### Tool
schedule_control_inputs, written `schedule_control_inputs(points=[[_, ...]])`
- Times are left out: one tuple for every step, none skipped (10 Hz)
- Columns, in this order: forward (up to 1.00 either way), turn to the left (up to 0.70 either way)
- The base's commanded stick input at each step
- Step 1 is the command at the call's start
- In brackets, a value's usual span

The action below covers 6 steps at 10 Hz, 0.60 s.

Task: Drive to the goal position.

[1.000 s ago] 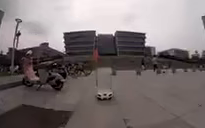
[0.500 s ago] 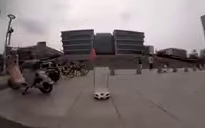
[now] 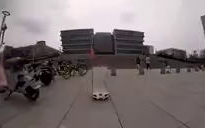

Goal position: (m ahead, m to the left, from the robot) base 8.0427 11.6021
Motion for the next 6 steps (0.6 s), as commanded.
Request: schedule_control_inputs(points=[[1.00, 0.00], [1.00, 0.00], [1.00, 0.00], [1.00, 0.00], [1.00, 0.00], [1.00, 0.09]])
